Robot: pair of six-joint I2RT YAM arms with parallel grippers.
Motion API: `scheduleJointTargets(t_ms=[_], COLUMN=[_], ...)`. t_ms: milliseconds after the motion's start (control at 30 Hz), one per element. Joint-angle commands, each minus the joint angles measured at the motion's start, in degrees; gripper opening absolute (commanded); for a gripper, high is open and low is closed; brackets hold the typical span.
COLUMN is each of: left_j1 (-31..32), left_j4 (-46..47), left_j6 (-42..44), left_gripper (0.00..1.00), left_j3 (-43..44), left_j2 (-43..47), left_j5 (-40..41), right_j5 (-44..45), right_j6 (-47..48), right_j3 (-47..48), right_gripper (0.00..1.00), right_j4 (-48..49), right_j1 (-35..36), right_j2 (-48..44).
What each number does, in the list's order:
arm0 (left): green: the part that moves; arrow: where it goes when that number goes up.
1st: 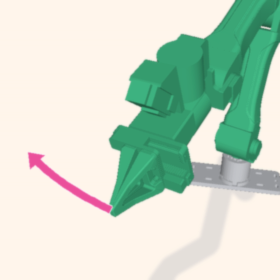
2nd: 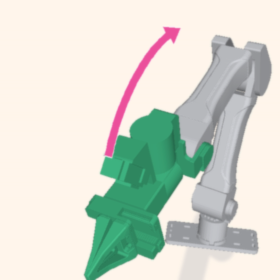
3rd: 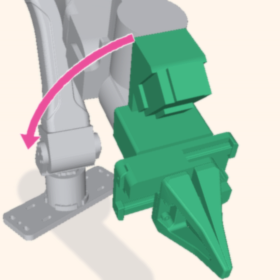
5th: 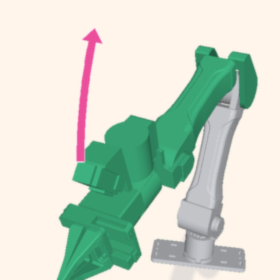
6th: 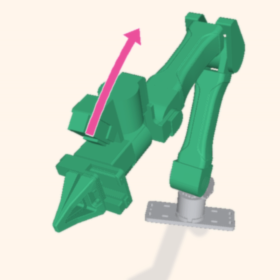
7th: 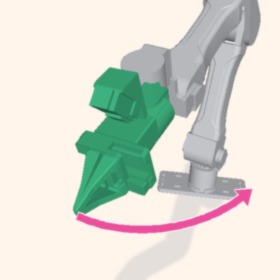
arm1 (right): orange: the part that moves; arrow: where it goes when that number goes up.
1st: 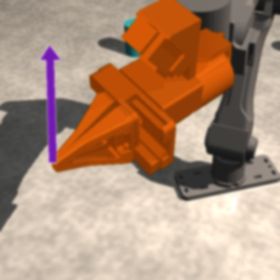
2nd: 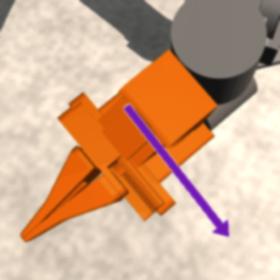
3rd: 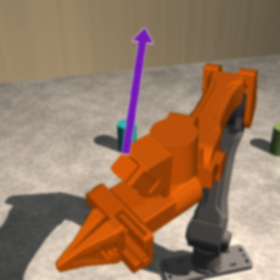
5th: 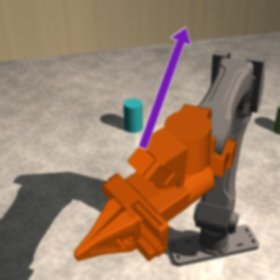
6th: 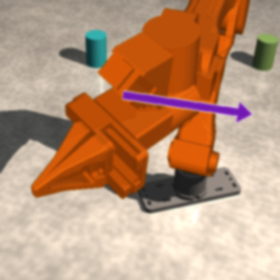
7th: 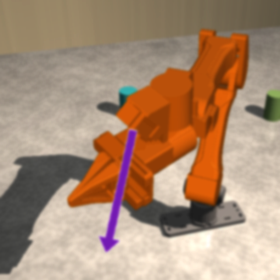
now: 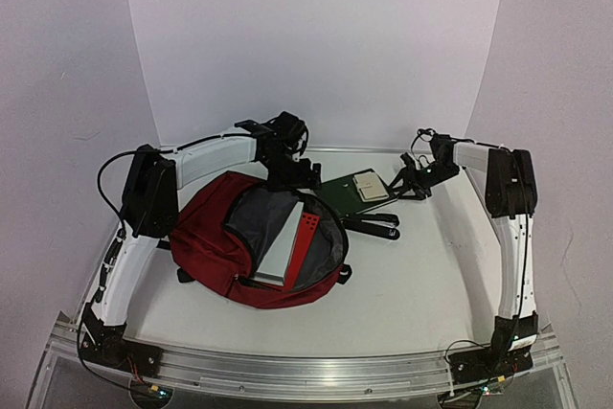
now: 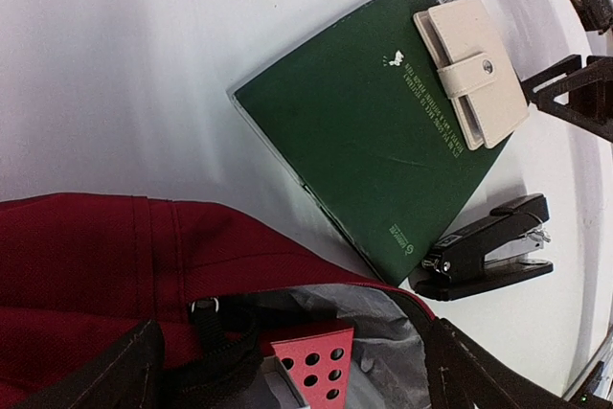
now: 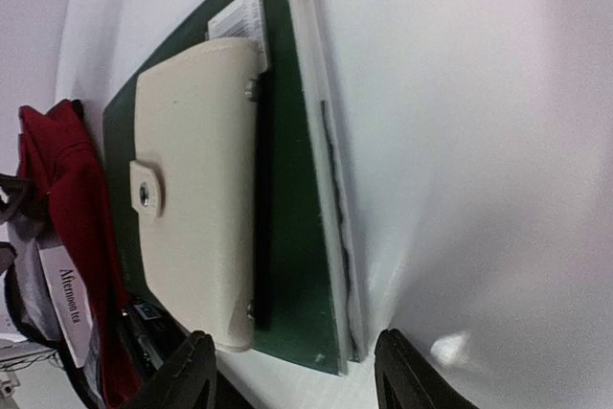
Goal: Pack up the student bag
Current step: Move the stationery to the center of the board, then move the book to the center of the board.
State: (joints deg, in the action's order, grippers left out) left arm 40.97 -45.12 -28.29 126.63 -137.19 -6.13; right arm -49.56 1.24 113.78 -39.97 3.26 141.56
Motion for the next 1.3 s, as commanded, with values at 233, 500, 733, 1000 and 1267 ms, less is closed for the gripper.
scheduleJointTargets(t_ms=[233,500,733,1000,1267], left_j1=[-1.34,-1.51,-1.59,-1.61,-1.60], left_j4=[-2.83,-2.76,-2.93,-3.74,-4.05], left_j6=[0.62,0.35,0.40,0.71,1.13], left_gripper=[0.94,0.94,0.94,0.94,0.94], left_j3=[1.64,0.36,-1.19,-0.12,-0.14], left_j2=[2.34,3.05,4.21,4.11,5.05], left_j5=[-0.20,-0.19,0.51,0.64,0.24], right_j5=[-10.02,-9.04,-11.87,-13.69,-11.57], right_j6=[-3.22,-3.20,-5.31,-5.75,-4.10], right_j3=[-2.59,-4.91,-5.57,-8.65,-21.41], right_gripper=[0.20,0.10,0.12,0.00,0.00], right_j4=[1.47,1.72,2.61,2.57,2.37], right_j1=[1.23,1.42,1.93,1.14,-3.88], right_j2=[-0.80,-1.01,0.40,-3.16,-15.07])
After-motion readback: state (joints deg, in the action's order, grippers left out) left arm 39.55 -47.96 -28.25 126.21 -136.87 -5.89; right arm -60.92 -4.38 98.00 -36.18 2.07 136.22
